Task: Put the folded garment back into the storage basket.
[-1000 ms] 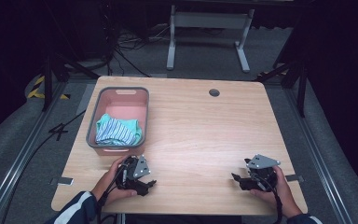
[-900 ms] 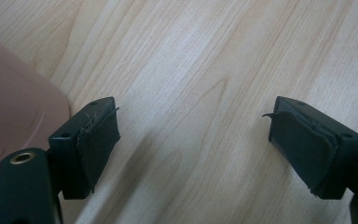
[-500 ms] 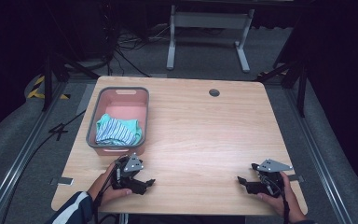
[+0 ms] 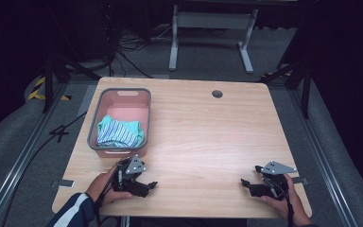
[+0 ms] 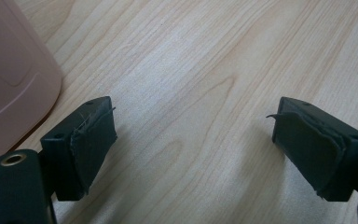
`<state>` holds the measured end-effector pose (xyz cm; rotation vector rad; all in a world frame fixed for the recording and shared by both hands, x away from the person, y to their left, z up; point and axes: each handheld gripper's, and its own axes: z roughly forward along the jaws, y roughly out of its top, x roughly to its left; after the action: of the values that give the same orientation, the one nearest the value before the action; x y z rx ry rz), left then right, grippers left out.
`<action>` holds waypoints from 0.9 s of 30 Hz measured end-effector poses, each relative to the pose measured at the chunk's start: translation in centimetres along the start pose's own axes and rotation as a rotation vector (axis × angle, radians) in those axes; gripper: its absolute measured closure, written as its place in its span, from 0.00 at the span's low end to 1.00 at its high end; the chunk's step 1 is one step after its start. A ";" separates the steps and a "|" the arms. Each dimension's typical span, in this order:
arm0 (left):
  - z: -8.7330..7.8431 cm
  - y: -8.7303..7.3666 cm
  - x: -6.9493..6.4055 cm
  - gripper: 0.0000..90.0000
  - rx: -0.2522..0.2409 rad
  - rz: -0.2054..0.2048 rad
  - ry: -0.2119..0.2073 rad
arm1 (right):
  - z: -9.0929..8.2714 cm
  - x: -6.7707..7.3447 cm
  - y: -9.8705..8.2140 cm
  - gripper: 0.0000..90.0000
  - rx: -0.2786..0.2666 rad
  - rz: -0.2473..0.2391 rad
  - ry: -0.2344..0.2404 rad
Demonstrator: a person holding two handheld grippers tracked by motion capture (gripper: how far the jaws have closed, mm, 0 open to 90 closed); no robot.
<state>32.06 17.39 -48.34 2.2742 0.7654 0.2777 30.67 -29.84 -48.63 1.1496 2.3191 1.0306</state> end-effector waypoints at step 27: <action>0.2 0.2 0.1 0.12 0.005 0.006 -0.004 | 0.0 -0.1 0.0 0.22 0.000 -0.003 -0.003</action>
<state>32.26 17.22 -48.36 2.2813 0.7587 0.2744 30.65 -29.93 -48.63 1.1458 2.3179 1.0271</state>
